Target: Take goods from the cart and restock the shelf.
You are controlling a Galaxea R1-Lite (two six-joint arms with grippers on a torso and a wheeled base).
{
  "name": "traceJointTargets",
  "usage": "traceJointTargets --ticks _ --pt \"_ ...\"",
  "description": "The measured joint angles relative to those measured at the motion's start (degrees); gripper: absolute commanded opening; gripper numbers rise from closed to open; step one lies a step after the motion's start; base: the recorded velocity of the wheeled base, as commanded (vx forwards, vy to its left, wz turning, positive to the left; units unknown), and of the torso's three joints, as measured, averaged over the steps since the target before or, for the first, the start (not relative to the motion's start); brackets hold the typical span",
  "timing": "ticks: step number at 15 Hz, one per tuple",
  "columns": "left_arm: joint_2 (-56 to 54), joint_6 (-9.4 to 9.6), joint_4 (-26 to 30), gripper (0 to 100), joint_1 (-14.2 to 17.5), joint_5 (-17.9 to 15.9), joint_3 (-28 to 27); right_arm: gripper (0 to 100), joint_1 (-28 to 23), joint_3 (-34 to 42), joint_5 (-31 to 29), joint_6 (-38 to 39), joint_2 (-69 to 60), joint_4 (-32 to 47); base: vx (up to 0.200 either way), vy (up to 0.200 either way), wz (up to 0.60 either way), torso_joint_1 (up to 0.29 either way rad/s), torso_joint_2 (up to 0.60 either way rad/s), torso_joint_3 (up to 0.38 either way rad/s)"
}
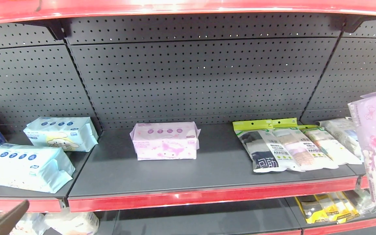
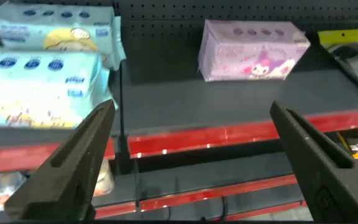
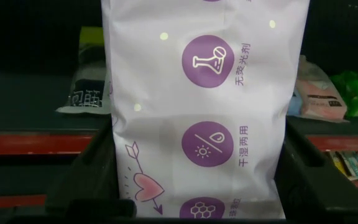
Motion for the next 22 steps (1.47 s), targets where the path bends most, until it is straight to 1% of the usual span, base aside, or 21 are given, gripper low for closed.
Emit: traceJointTargets --ticks 1,2,3,4,5,6,8,9,10,11,13,15,18,22 --pt "4.85 0.51 -3.29 100 0.0 -1.06 -0.8 0 0.02 -0.55 1.69 -0.04 0.24 0.02 0.0 0.0 0.0 0.0 0.0 0.0" --pt "9.48 1.37 -6.44 100 0.01 -2.84 -1.5 0 -0.05 -0.95 2.85 -0.04 0.52 0.1 0.0 0.0 0.0 0.0 0.0 0.0" --pt "13.43 2.62 -8.37 100 0.15 -5.78 -1.88 0 -0.11 -1.62 4.51 -0.04 1.1 0.11 0.0 0.0 0.0 0.0 0.0 0.0" --pt "17.43 4.44 -10.24 100 0.67 -9.8 -2.11 0 -0.11 -2.67 5.19 -0.09 2.04 0.11 0.0 0.0 0.0 0.0 0.0 0.0" --pt "22.09 7.3 -12.81 100 2.07 -15.17 -2.35 0 -0.2 -4.01 5.28 -0.23 3.21 0.02 0.0 0.0 0.0 0.0 0.0 0.0" --pt "27.01 10.72 -15.98 100 4.33 -21.21 -2.51 0 -0.2 -4.99 5.21 -0.33 4.17 0.07 0.0 0.0 0.0 0.0 0.0 0.0" --pt "36.58 17.04 -22.2 100 9.01 -30.93 -2.96 0 -0.49 -5.69 5.06 -0.22 5.4 0.4 0.0 0.0 0.0 0.0 0.0 0.0" --pt "41.44 19.88 -25.37 100 10.97 -35.04 -3.4 0 -0.94 -5.8 5.06 -0.22 5.73 0.77 0.0 0.0 0.0 0.0 0.0 0.0" --pt "46.23 21.86 -28.16 100 12.45 -38.77 -4.25 0 -1.71 -5.86 5.03 -0.37 5.95 0.88 0.0 0.0 0.0 0.0 0.0 0.0" --pt "51.08 23.39 -30.6 100 13.6 -42.31 -6.1 0 -2.21 -5.86 4.88 -0.41 6.06 1.17 0.0 0.0 0.0 0.0 0.0 0.0" --pt "59.3 24.84 -32.68 100 14.88 -46.53 -11.61 0 -3.44 -5.45 4.77 -0.44 5.88 2.43 0.0 0.0 0.0 0.0 0.0 0.0" --pt "66.52 25.38 -33.62 100 15.21 -48.91 -17.9 0 -4.64 -4.27 4.77 -0.17 5.21 3.33 0.0 0.0 0.0 0.0 0.0 0.0" --pt "73.39 25.58 -33.8 100 14.21 -51.04 -23.58 0 -7.13 -0.99 4.92 -0.23 3.34 3.47 0.0 0.0 0.0 0.0 0.0 0.0" --pt "77.63 25.61 -33.73 100 11.28 -51.49 -26.38 0 -8.07 1.37 4.62 -0.44 0.96 3.45 0.0 0.0 0.0 0.0 0.0 0.0"
